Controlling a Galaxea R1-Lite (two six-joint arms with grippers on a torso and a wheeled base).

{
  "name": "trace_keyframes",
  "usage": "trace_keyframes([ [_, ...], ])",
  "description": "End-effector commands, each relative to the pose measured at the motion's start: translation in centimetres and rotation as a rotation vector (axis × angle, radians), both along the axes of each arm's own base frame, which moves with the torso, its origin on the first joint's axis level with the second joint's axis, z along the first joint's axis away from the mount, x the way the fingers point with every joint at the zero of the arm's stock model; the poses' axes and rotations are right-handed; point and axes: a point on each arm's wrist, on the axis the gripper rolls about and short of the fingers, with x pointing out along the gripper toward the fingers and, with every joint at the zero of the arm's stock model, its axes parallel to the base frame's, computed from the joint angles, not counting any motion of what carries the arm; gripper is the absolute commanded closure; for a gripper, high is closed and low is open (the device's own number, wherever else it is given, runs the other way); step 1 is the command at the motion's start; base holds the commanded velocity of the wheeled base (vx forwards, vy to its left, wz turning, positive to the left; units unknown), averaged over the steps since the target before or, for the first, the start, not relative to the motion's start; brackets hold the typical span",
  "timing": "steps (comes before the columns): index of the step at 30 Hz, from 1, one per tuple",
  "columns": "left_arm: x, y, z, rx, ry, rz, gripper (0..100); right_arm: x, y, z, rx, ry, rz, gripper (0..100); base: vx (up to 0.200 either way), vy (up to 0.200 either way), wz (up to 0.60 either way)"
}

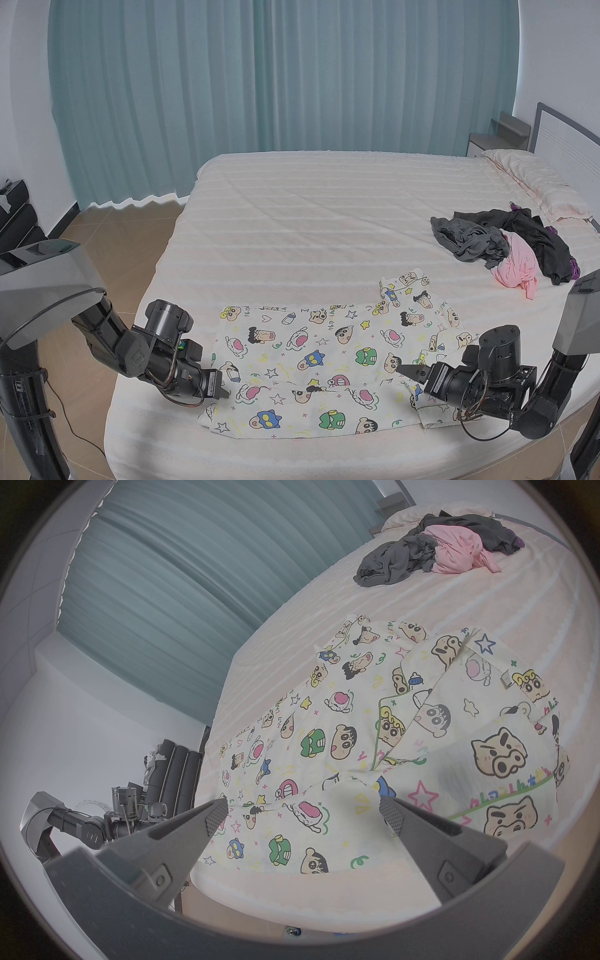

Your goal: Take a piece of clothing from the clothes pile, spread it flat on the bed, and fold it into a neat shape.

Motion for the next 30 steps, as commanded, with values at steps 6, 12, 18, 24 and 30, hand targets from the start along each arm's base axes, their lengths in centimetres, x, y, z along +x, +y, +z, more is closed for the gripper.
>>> trace_keyframes([
  [6,-1.9,-0.3,2.4,0.023,0.094,-0.017,100,0.0,0.0,-0.1,-0.002,0.003,-0.002,0,0.000,0.000,0.00],
  [12,-2.0,-0.2,2.4,0.034,0.129,-0.017,100,0.0,0.0,-0.1,-0.001,0.004,-0.002,0,0.000,0.000,0.00],
  [18,-2.5,-0.5,2.1,0.073,0.169,-0.022,100,0.0,0.0,-0.1,-0.003,0.006,-0.002,0,0.000,0.000,0.00],
  [24,-2.5,-0.8,1.5,0.130,0.168,-0.020,100,0.0,0.0,-0.1,-0.004,0.006,-0.002,0,0.000,0.000,0.00],
  [30,-2.2,-0.9,1.5,0.124,0.164,-0.012,100,0.0,0.0,-0.1,-0.002,0.007,-0.001,0,0.000,0.000,0.00],
])
